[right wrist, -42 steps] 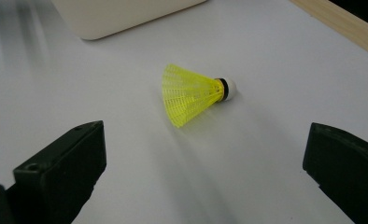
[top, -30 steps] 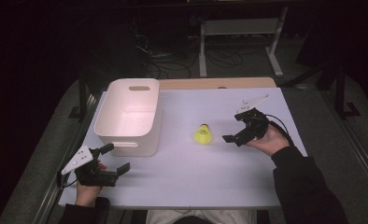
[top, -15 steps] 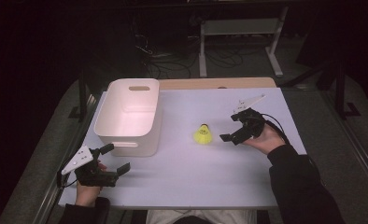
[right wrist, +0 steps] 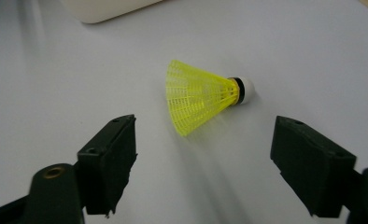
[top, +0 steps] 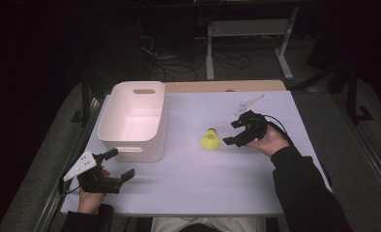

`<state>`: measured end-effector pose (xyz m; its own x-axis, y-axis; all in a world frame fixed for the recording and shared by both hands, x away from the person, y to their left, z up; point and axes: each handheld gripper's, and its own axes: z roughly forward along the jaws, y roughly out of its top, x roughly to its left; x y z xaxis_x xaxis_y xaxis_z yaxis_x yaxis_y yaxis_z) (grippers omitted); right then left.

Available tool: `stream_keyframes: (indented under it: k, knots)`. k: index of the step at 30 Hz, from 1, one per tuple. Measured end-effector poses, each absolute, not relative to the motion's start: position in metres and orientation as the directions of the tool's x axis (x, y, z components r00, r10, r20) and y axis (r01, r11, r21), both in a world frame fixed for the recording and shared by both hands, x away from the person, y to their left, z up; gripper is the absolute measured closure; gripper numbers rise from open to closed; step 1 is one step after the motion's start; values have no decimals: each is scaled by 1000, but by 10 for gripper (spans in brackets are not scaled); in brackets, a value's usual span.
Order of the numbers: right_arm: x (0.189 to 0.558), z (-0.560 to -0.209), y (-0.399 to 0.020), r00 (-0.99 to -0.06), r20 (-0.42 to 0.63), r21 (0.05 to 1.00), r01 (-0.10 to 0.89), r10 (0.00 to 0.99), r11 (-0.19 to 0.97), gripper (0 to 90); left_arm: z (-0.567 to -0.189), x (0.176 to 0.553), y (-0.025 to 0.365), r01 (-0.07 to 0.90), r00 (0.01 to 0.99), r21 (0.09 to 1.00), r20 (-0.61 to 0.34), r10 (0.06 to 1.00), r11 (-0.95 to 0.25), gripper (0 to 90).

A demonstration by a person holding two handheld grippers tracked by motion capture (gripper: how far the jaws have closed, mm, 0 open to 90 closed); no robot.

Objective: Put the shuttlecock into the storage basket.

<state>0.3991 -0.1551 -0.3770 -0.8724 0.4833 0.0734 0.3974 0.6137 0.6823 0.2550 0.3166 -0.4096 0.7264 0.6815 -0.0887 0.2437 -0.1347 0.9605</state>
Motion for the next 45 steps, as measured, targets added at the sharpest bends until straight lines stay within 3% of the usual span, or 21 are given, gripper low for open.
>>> stream_keyframes:
  k: [9,12,15,16,26,45]
  knots:
    - [404,-382,-149,-877,65,676,389,476,626,390,-410,255,317,243,728,960,-89,680,-135,0]
    - [407,-383,-148,-877,69,678,392,476,622,505,-410,255,317,243,728,960,-88,680,-136,0]
    - [408,-384,-148,-876,71,676,394,477,623,560,-410,255,317,243,728,960,-88,680,-136,0]
    - [410,-386,-147,-873,71,672,400,483,624,627,-410,255,317,243,729,960,-88,679,-136,0]
    - [415,-396,-140,-866,62,625,422,497,657,882,-410,255,317,243,730,961,-89,678,-135,0]
    - [425,-412,-133,-848,74,597,459,524,658,888,-410,255,316,244,730,960,-90,677,-136,0]
